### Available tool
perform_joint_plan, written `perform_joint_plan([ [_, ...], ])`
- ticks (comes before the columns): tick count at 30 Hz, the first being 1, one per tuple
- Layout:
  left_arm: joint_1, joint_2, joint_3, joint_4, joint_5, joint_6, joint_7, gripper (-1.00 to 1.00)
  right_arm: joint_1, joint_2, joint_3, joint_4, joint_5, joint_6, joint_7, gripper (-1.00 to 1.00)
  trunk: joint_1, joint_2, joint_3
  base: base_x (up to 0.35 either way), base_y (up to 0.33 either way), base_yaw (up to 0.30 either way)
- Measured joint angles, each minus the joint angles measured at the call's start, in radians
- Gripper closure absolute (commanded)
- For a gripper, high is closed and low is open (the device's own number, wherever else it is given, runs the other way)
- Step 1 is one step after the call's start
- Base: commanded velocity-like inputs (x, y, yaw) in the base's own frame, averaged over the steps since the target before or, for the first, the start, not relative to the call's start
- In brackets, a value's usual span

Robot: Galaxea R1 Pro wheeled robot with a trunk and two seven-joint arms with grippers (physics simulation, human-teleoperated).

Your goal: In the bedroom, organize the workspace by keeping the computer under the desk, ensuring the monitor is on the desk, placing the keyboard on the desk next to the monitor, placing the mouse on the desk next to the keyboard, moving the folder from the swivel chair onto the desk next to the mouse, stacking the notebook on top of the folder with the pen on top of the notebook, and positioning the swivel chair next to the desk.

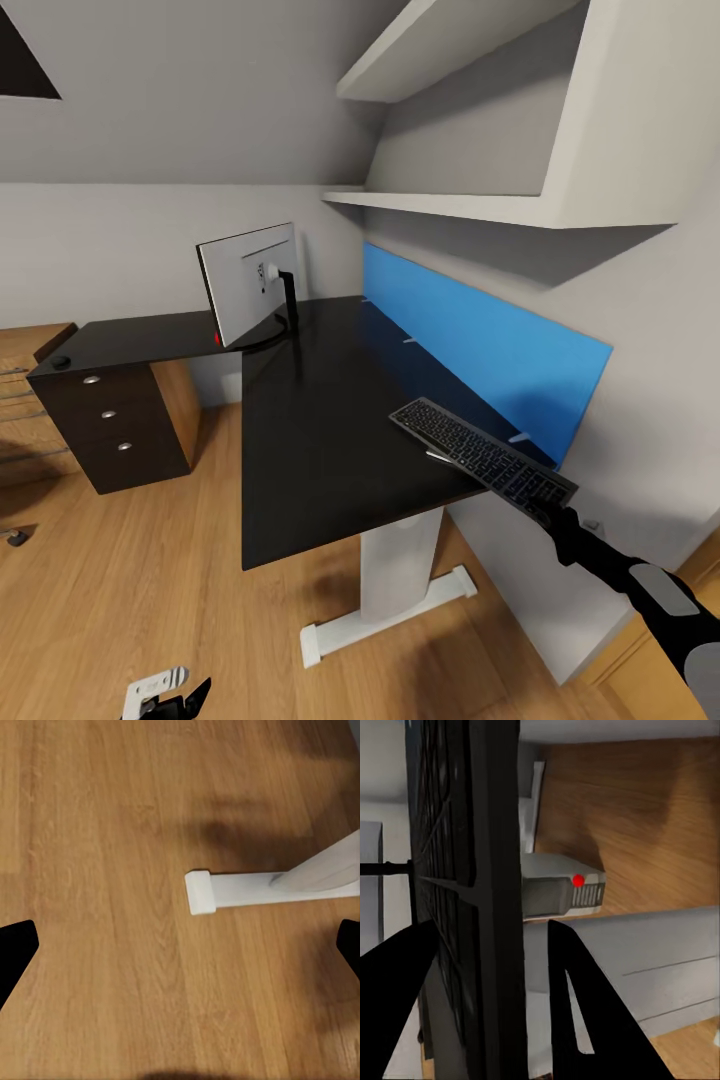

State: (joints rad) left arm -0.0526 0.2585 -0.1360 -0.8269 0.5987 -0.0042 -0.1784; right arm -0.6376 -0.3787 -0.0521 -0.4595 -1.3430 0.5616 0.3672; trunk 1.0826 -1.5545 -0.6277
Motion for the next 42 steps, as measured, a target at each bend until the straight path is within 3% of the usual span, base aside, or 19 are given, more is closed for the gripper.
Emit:
perform_joint_plan([
  [9,0.000,0.000,0.000,0.000,0.000,0.000,0.000,-1.00,0.000,0.000,0.001,0.000,0.002,-0.001,0.000,1.00,0.000,0.000,0.000,0.000,0.000,0.000],
  [16,0.000,0.000,-0.002,0.043,0.000,0.000,0.017,-1.00,0.000,0.002,0.002,-0.022,0.004,-0.001,0.014,1.00,-0.027,0.049,0.022,0.000,0.000,0.000],
  [21,0.000,-0.040,-0.005,0.079,-0.004,0.000,0.146,-1.00,0.004,0.005,0.060,-0.135,0.007,-0.001,0.030,1.00,-0.046,0.084,0.038,0.000,0.000,0.000],
  [26,0.000,-0.069,-0.003,0.083,-0.015,-0.001,0.263,-1.00,0.005,0.012,0.089,-0.160,0.010,-0.001,0.037,1.00,-0.065,0.119,0.053,0.000,0.000,0.000],
  [29,0.000,-0.087,-0.003,0.086,-0.053,-0.001,0.296,-1.00,0.005,0.034,0.097,-0.177,0.005,0.002,0.094,1.00,-0.077,0.140,0.063,0.000,0.000,0.000],
  [36,0.000,-0.103,-0.002,0.088,-0.071,-0.002,0.324,-1.00,0.005,0.073,0.148,-0.203,0.015,-0.002,0.150,1.00,-0.103,0.189,0.085,0.000,0.000,0.000],
  [38,0.000,-0.111,-0.003,0.088,-0.072,-0.003,0.338,-1.00,0.005,0.087,0.186,-0.235,0.014,-0.001,0.155,1.00,-0.111,0.203,0.091,0.000,0.000,0.000],
  [40,0.000,-0.121,-0.003,0.092,-0.074,-0.003,0.354,-1.00,0.005,0.129,0.257,-0.288,0.015,-0.005,0.154,1.00,-0.119,0.217,0.097,0.000,0.000,0.000],
  [42,0.000,-0.125,-0.002,0.094,-0.074,-0.003,0.359,-1.00,0.005,0.159,0.281,-0.312,0.017,-0.016,0.152,1.00,-0.126,0.231,0.103,0.000,0.000,0.000],
])
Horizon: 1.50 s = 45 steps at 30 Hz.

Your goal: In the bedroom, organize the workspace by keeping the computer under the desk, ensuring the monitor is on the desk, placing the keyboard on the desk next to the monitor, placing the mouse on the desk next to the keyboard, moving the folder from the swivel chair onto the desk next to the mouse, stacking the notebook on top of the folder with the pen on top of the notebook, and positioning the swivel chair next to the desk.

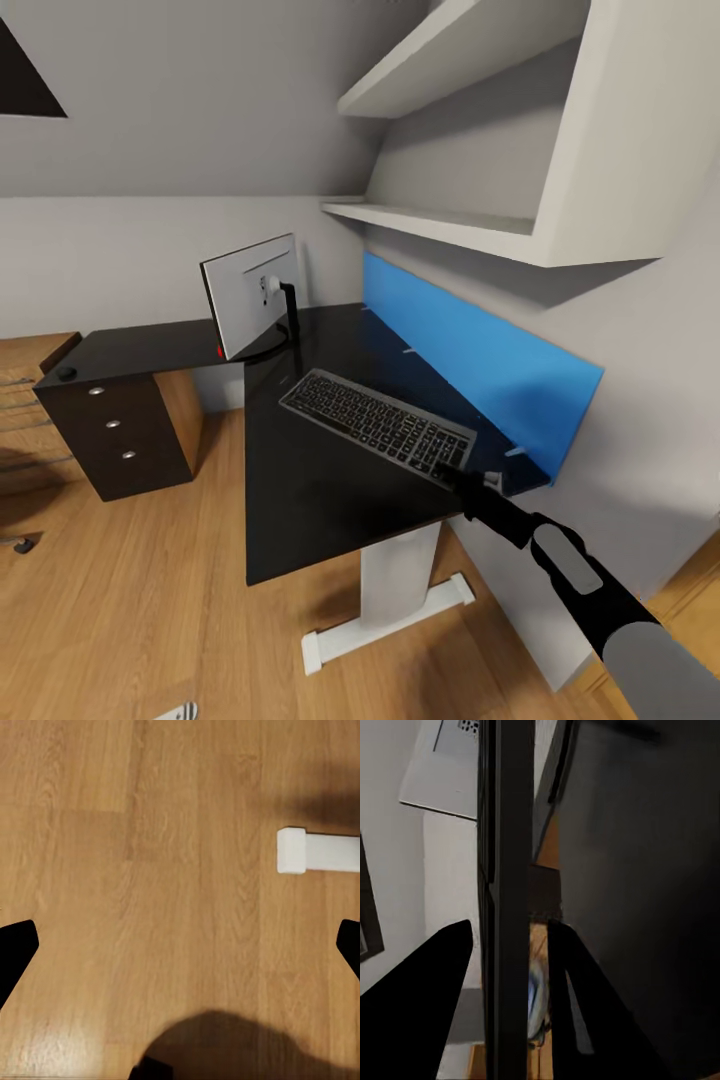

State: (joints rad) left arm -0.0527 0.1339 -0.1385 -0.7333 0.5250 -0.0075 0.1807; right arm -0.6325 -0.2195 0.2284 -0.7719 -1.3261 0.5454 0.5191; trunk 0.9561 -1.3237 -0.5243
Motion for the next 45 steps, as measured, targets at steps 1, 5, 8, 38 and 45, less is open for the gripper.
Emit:
perform_joint_plan([
  [1,0.000,-0.001,0.000,0.001,0.000,0.000,0.003,-1.00,0.000,0.024,0.017,-0.014,0.004,-0.012,-0.003,1.00,-0.004,0.007,0.003,0.000,0.000,0.000],
  [5,0.000,-0.002,0.000,0.002,0.000,-0.001,0.015,-1.00,0.000,0.133,0.050,-0.037,0.013,-0.083,-0.033,1.00,-0.019,0.035,0.016,0.000,0.000,0.000],
  [8,-0.001,-0.002,0.002,0.002,-0.002,-0.004,0.033,-1.00,0.000,0.255,0.086,-0.044,0.061,-0.156,-0.112,1.00,-0.031,0.056,0.025,0.000,0.000,0.000],
  [38,0.001,-0.001,0.009,0.002,-0.002,-0.020,0.029,-1.00,0.014,0.394,0.330,-0.043,0.133,-0.382,-0.289,1.00,-0.038,0.070,0.031,0.033,0.154,0.001],
  [45,0.001,-0.003,0.002,0.002,-0.005,-0.022,0.030,-1.00,0.017,0.394,0.371,-0.046,0.083,-0.392,-0.294,1.00,-0.038,0.070,0.039,0.000,0.267,0.126],
])
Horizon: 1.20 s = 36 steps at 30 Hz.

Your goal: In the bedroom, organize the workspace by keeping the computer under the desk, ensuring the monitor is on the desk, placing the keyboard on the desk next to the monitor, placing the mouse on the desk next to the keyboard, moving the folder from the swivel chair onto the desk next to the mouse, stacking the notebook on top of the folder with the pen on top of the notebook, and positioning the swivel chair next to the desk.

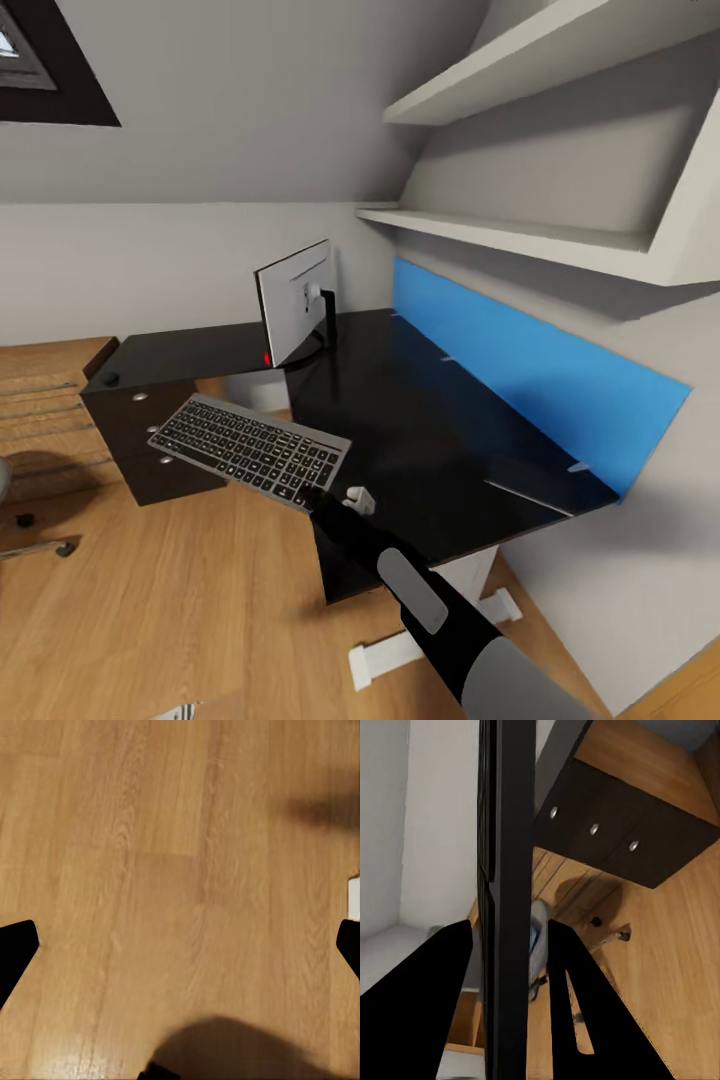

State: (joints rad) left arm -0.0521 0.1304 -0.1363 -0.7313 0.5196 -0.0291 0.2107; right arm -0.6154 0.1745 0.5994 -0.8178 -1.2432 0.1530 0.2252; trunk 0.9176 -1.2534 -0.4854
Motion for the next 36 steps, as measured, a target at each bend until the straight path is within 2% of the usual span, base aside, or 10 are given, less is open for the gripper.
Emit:
perform_joint_plan([
  [36,0.000,0.000,-0.003,0.001,0.001,0.001,0.000,-1.00,0.000,0.000,0.000,0.002,-0.001,0.000,-0.001,1.00,0.000,0.000,0.048,0.000,0.322,0.172],
])
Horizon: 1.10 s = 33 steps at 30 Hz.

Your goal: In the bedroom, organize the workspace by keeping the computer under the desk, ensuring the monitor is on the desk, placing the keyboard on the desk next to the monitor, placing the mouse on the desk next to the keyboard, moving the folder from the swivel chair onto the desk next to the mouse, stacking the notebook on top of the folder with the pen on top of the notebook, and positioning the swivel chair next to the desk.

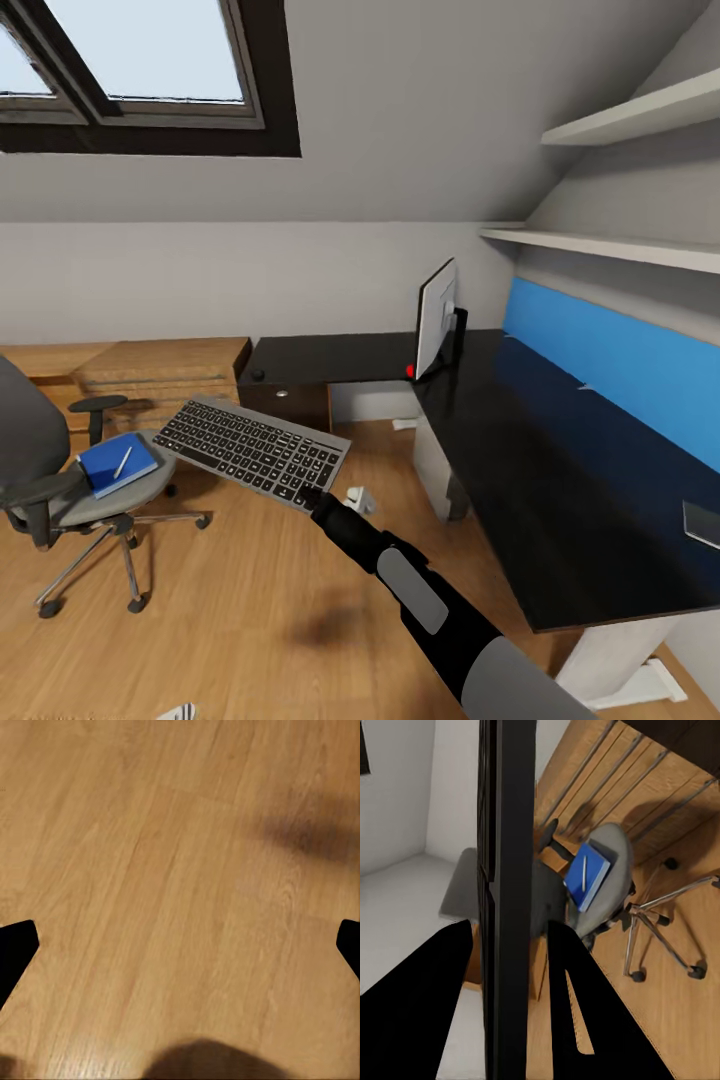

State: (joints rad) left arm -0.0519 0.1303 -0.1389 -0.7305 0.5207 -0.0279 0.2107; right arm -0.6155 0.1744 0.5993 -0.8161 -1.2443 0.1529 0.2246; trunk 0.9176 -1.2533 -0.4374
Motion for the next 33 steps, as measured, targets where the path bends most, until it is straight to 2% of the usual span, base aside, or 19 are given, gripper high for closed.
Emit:
perform_joint_plan([
  [6,0.000,0.000,0.000,0.001,0.000,0.000,0.000,-1.00,0.000,0.000,0.000,-0.001,0.000,0.001,0.000,1.00,0.000,0.000,0.008,0.000,0.271,0.163],
  [18,0.000,0.000,0.000,0.001,0.000,-0.001,0.001,-1.00,-0.001,0.000,-0.001,-0.002,-0.001,0.002,-0.001,1.00,0.000,0.000,0.021,0.004,0.026,0.139],
  [33,0.000,0.000,0.001,0.001,0.003,-0.001,0.001,-1.00,0.000,0.000,-0.003,-0.003,0.001,0.005,0.001,1.00,-0.001,0.000,0.027,0.276,0.000,0.043],
])
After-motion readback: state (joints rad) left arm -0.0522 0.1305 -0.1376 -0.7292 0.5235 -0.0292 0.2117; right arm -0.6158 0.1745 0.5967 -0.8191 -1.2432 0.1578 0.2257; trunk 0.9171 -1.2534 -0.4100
